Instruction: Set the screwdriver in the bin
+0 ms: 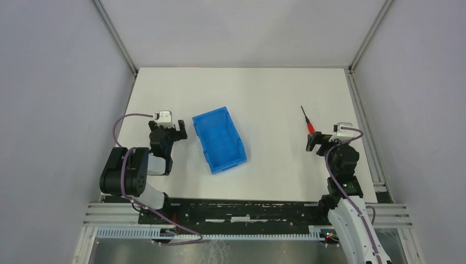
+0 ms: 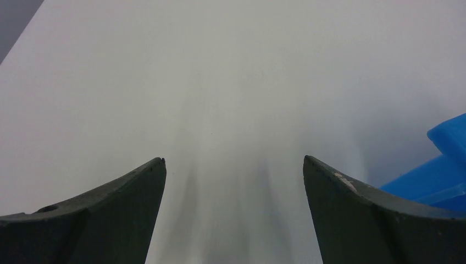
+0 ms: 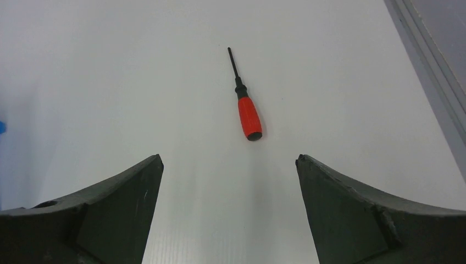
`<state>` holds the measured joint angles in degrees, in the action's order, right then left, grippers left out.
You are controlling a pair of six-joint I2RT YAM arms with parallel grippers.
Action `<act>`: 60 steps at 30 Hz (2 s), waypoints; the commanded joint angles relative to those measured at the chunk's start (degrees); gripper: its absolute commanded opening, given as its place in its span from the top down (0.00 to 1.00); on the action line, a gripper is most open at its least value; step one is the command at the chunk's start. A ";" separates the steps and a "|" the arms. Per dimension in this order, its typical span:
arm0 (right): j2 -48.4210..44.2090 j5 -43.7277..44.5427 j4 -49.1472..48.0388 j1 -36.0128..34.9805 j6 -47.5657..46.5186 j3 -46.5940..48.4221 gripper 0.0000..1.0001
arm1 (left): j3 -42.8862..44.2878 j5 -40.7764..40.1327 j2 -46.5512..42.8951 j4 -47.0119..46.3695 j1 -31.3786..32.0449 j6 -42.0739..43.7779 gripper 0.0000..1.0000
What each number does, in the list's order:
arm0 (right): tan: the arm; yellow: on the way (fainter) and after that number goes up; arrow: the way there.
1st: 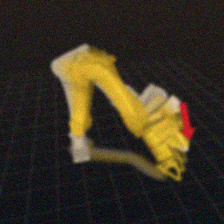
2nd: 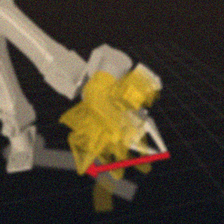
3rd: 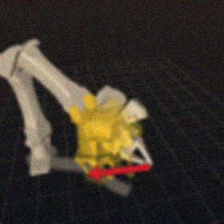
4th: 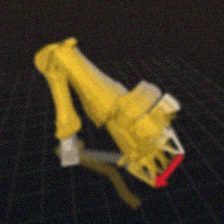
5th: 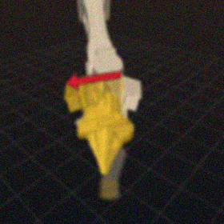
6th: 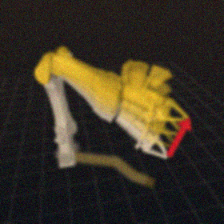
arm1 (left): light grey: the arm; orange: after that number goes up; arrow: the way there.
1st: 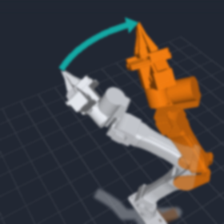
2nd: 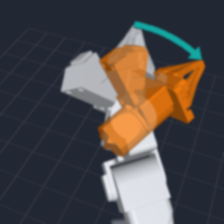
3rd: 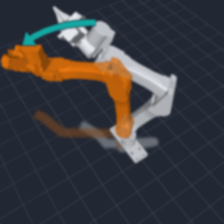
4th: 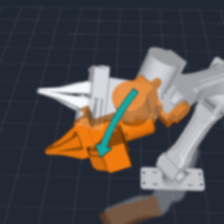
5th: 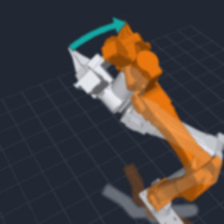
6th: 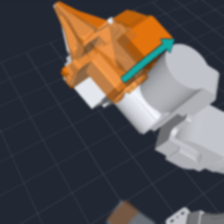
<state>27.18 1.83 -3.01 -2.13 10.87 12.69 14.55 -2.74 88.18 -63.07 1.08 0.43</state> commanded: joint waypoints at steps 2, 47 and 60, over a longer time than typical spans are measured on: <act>-1.18 4.12 -2.35 -0.07 0.90 2.03 0.02 | 0.22 -0.24 -0.64 -2.23 0.06 -1.83 0.00; 87.04 2.65 45.76 0.13 -14.98 73.72 1.00 | 0.22 -0.19 -0.64 -2.25 0.06 -1.83 0.00; 75.86 2.75 66.15 0.26 -10.97 90.51 1.00 | 0.22 -0.22 -0.64 -2.24 0.06 -1.83 0.00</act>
<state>107.35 3.68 57.58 -2.13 -2.72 101.75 14.55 -2.74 88.18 -63.09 1.08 0.43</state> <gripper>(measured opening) 0.044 0.997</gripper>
